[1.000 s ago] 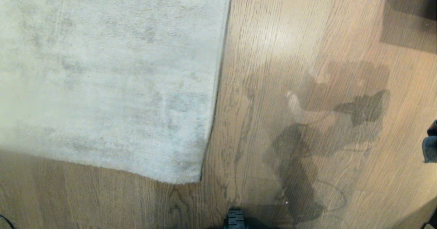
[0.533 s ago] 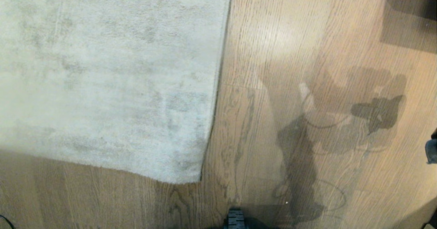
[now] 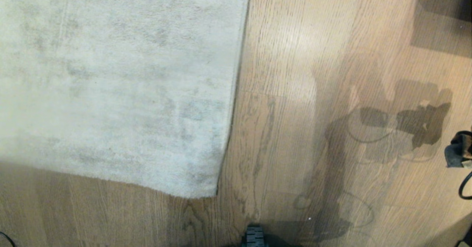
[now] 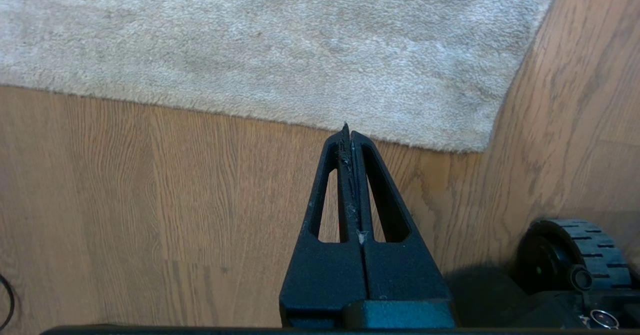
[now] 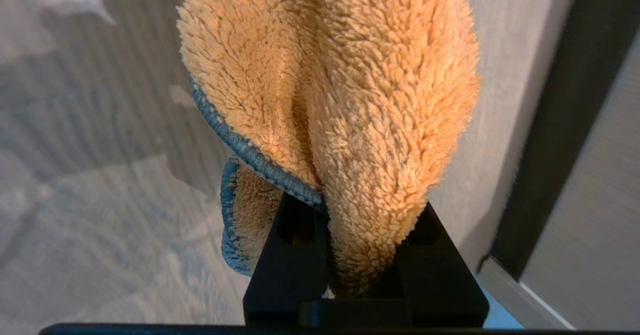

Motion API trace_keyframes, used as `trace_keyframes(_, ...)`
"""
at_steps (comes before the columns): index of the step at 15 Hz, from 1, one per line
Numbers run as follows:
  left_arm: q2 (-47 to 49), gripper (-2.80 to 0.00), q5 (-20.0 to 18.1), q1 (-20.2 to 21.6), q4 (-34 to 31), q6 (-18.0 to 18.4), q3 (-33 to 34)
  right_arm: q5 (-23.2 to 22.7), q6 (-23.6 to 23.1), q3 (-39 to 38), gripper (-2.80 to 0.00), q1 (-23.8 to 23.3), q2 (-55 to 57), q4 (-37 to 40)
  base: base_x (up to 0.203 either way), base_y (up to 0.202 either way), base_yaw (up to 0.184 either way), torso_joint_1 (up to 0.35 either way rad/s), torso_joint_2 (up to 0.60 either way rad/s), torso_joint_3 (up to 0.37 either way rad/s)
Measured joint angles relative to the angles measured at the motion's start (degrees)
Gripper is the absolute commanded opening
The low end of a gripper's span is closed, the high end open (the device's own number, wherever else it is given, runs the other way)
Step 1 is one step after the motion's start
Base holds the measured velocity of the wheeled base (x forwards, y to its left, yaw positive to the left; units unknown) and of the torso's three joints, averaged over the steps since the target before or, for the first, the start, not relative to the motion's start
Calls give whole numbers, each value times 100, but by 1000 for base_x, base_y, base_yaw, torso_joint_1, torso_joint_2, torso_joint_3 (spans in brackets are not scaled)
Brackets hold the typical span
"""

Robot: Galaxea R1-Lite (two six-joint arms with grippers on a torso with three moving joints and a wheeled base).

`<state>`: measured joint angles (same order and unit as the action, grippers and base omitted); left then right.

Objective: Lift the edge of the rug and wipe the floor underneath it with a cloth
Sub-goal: Put down the rag

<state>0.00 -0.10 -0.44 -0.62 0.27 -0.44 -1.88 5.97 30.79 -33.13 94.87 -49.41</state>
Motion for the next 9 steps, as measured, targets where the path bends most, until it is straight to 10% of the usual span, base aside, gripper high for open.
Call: trace_keyframes(9, 0, -280, 0, 0, 0, -2, 0, -308, -16, 526, -280, -7, 728, -211, 0, 0, 0, 0, 0, 0)
